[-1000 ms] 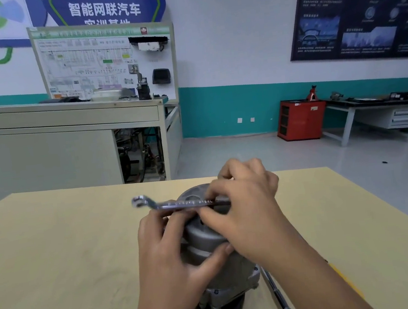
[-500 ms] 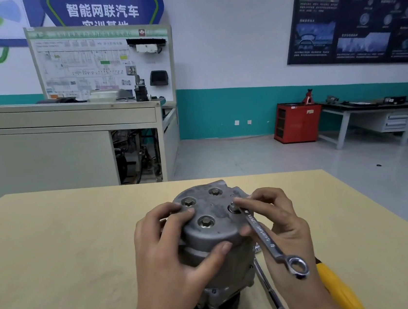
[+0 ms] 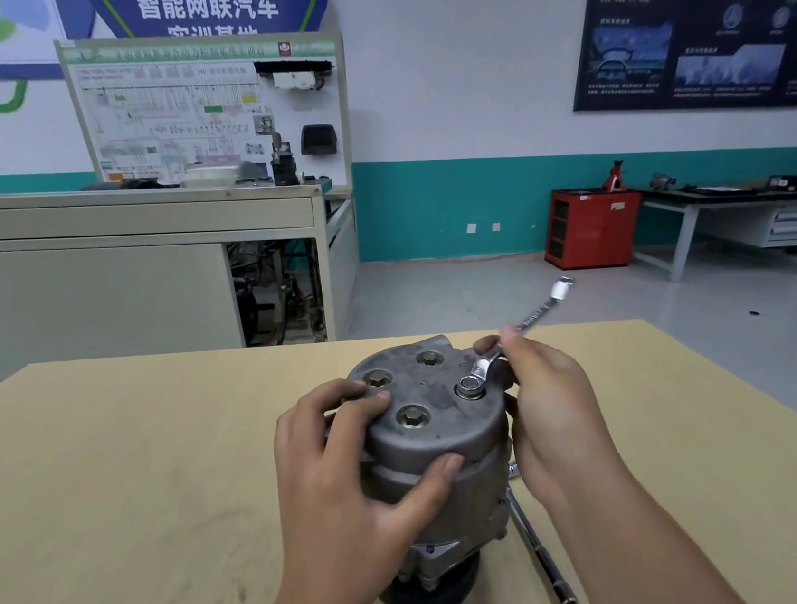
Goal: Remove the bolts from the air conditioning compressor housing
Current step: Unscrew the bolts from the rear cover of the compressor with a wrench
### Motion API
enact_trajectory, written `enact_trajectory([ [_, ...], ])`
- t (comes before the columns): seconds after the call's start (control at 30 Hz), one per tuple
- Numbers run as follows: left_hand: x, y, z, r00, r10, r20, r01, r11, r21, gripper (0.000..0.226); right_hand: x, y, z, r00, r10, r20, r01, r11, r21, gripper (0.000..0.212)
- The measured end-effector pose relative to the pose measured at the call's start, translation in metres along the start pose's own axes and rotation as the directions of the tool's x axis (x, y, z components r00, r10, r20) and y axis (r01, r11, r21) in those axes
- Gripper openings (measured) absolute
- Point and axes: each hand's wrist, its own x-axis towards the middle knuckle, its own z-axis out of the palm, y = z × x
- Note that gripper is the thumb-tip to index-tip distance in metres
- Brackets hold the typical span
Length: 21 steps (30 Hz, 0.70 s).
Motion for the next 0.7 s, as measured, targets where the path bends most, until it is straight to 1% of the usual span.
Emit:
enact_trajectory([
  [0.07, 0.0, 0.0, 0.0, 1.0, 0.002, 0.003, -0.002, 1.0, 0.007, 0.056, 0.007, -0.01, 0.006, 0.995, 0.085, 0.056, -0.076, 0.985, -0.158, 0.031],
  [0.13, 0.001, 0.001, 0.0, 1.0, 0.007, 0.009, -0.007, 1.0, 0.01, 0.056, 0.014, -0.017, 0.009, 0.987, 0.117, 0.113, -0.074, 0.942, -0.326, 0.032],
  [0.17, 0.001, 0.001, 0.0, 1.0, 0.005, 0.01, -0.005, 1.0, 0.008, 0.056, 0.017, -0.02, 0.01, 0.983, 0.114, 0.141, -0.045, 0.907, -0.419, 0.032],
  [0.23, 0.001, 0.001, 0.0, 1.0, -0.004, 0.01, 0.004, 1.0, 0.0, 0.056, 0.021, -0.025, 0.012, 0.977, 0.081, 0.196, 0.058, 0.787, -0.614, 0.031],
  [0.3, 0.002, 0.001, 0.0, 1.0, -0.008, 0.013, 0.008, 1.0, 0.001, 0.056, 0.021, -0.03, 0.017, 0.963, 0.037, 0.266, 0.191, 0.603, -0.775, 0.029],
  [0.33, 0.002, 0.001, 0.0, 1.0, -0.008, 0.016, 0.008, 1.0, 0.003, 0.056, 0.019, -0.032, 0.02, 0.95, 0.012, 0.311, 0.259, 0.52, -0.814, 0.027],
  [0.37, 0.002, 0.001, 0.0, 1.0, -0.007, 0.02, 0.007, 1.0, 0.004, 0.056, 0.015, -0.034, 0.023, 0.932, -0.009, 0.363, 0.325, 0.466, -0.823, 0.025],
  [0.4, 0.003, 0.001, 0.0, 1.0, -0.007, 0.024, 0.006, 1.0, 0.006, 0.056, 0.01, -0.036, 0.025, 0.91, -0.025, 0.413, 0.382, 0.433, -0.816, 0.025],
  [0.47, 0.003, 0.001, 0.0, 1.0, -0.007, 0.029, 0.007, 1.0, 0.008, 0.055, 0.0, -0.036, 0.024, 0.873, -0.079, 0.481, 0.472, 0.384, -0.794, 0.027],
  [0.5, 0.002, 0.001, 0.0, 1.0, -0.006, 0.028, 0.006, 1.0, 0.008, 0.055, -0.004, -0.034, 0.021, 0.859, -0.136, 0.494, 0.507, 0.366, -0.781, 0.027],
  [0.57, 0.003, 0.0, 0.0, 1.0, 0.0, 0.029, -0.001, 1.0, 0.01, 0.056, -0.011, -0.027, 0.012, 0.823, -0.281, 0.493, 0.567, 0.375, -0.733, 0.018],
  [0.63, 0.003, 0.0, 0.0, 0.999, 0.001, 0.036, -0.001, 1.0, 0.0, 0.057, -0.017, -0.017, 0.0, 0.781, -0.421, 0.461, 0.619, 0.425, -0.66, 0.007],
  [0.7, 0.003, 0.0, 0.0, 0.999, -0.001, 0.032, 0.001, 1.0, 0.0, 0.058, -0.022, -0.006, -0.01, 0.709, -0.56, 0.428, 0.686, 0.412, -0.599, 0.01],
])
